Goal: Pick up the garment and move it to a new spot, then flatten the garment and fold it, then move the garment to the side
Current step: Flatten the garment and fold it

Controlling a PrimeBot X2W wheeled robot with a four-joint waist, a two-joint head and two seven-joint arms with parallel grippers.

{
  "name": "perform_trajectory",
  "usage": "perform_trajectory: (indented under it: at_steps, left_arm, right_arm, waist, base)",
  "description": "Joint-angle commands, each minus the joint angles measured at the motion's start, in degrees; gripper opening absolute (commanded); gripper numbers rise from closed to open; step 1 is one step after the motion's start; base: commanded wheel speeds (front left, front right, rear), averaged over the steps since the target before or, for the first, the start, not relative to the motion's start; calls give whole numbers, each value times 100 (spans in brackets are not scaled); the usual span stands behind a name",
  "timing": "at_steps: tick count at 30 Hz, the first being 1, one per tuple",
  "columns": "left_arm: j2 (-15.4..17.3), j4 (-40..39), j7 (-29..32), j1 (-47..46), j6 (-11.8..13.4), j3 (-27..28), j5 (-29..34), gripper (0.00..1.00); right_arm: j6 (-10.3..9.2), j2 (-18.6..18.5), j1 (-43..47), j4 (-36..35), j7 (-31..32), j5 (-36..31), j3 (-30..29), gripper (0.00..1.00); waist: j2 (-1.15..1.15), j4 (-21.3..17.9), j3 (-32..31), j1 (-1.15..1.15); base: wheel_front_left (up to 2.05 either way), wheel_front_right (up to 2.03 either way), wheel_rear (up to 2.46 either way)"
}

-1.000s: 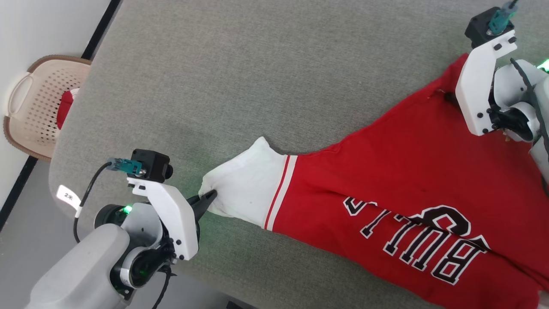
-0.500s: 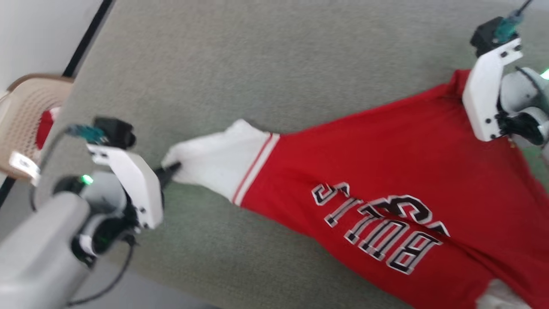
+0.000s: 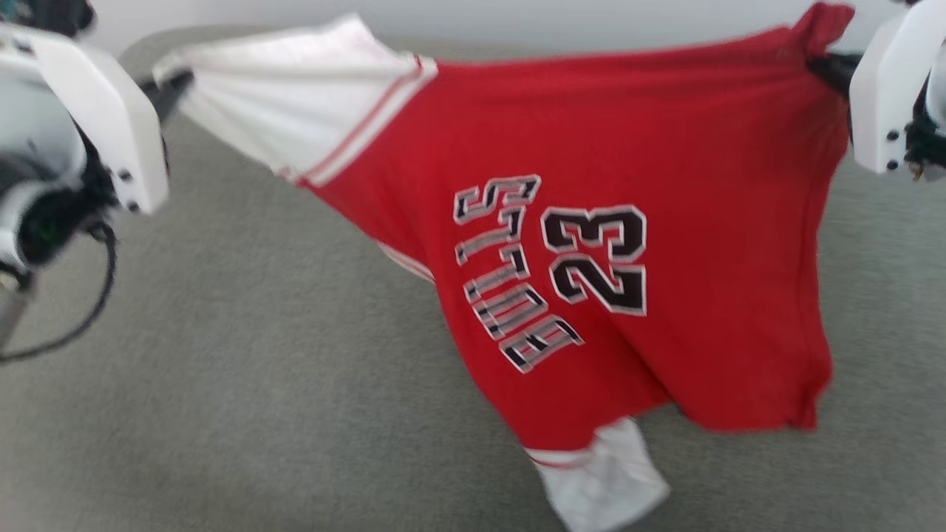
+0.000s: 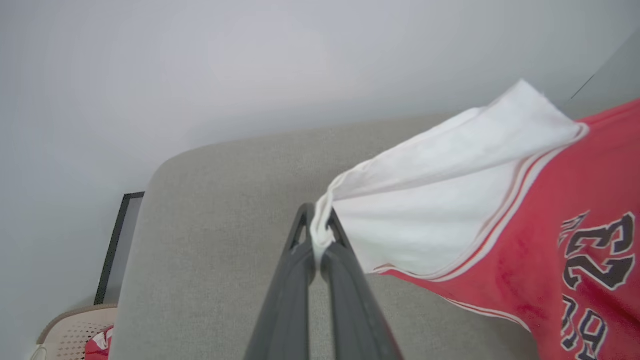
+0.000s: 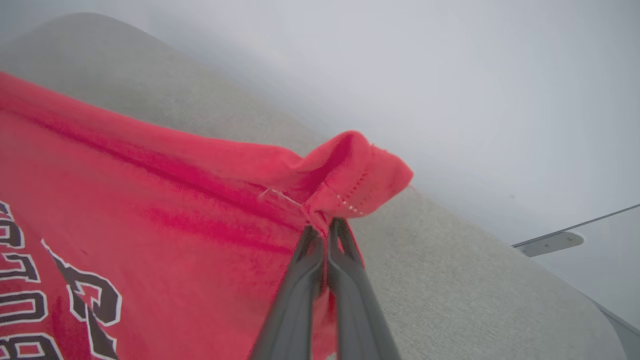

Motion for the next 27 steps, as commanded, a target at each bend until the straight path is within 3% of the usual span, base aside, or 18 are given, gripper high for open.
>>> perform_trajectory:
  at_steps: [1,10,18,27]
  left_arm:
    - [42,104,56,-267,-64,19,92,0]
    - [-140,712,183,-1305,-362,-15,383,0]
    - [-487,1350,211,-2004,-582,-75,513,0]
    - [-1166,2326,-827,-2981,-719,-1,902,0]
  right_arm:
    - [-16,11,-64,-67,-18,-88,-140,0]
    - [-16,157,-93,-620,277,-408,-770,0]
    - [-16,381,60,-1028,487,-821,-1402,0]
    - [-15,958,-507,-509,-106,-1759,-1922,0]
  waist:
    - [0,-333,-288,0]
    - [0,-691,-582,0]
    - [0,-806,-645,0]
    - [0,-840,47,0]
  base:
    - [0,0,0]
    - [0,0,0]
    - [0,0,0]
    - [0,0,0]
